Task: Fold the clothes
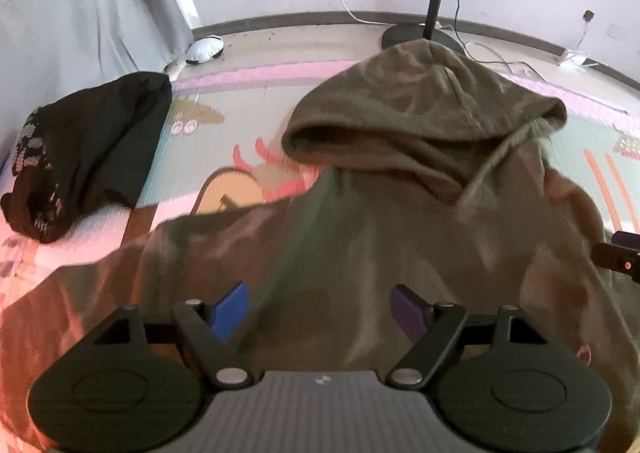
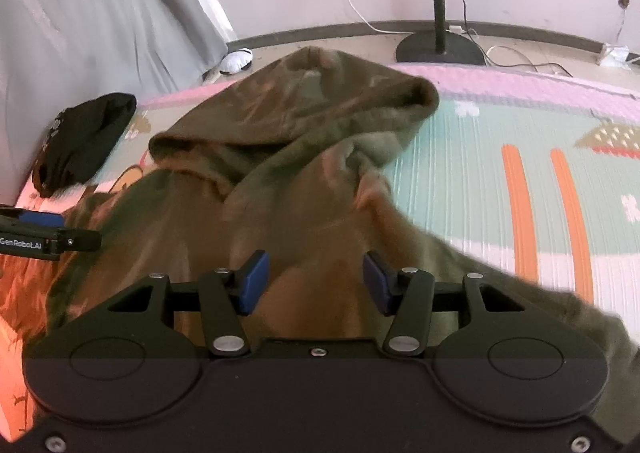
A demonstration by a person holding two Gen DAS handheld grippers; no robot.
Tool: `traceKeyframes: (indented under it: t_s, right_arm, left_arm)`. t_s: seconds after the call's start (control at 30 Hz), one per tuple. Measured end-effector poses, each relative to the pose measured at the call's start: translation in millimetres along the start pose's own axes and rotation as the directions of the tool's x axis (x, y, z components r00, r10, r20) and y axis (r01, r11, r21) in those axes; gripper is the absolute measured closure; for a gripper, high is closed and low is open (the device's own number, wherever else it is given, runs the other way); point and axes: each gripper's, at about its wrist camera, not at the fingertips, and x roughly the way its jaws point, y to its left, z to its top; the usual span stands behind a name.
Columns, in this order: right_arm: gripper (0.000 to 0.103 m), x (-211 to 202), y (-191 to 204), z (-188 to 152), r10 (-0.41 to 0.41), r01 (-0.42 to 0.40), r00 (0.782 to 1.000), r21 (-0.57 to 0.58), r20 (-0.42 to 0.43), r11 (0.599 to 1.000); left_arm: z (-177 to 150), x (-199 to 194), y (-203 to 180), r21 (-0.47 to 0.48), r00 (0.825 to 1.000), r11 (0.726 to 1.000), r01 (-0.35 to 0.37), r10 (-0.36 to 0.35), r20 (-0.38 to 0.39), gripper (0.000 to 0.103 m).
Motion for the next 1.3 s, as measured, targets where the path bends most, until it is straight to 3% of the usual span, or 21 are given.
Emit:
traceKeyframes:
  t_s: [0.6, 0.77, 1.03, 1.3]
  right_arm:
    - [0.053, -74.6, 74.2, -98.2, -0.043, 0.043, 0.999, 0.052, 0.004, 0.998]
    - [0.051, -90.1, 94.4, -130.4, -0.063, 0.063, 0.998, 0.078, -0.004, 0.995]
    - [0.044, -109.5, 116.3, -171.1, -0.094, 0.091, 0.996, 0.136, 0.011, 0.987]
    - [0.042, -125.1, 125.5, -200.3, -0.114, 0.106, 0.993, 0.188, 0.030, 0.976]
  left_arm:
    - [-114.7, -59.6, 29.6, 0.006, 0.995, 0.995, 0.097, -0.097, -0.008, 0.023]
    - [-140.3, -74.5, 39.1, 0.000, 0.995, 0.995, 0.095, -0.095, -0.004, 0.022]
    - [-167.5, -84.0, 59.4, -0.066, 0.994, 0.992, 0.110, -0.109, 0.020, 0.021]
    - [-183.0, -79.6, 55.5, -0.067, 0.995, 0.993, 0.097, -0.099, -0.019, 0.021]
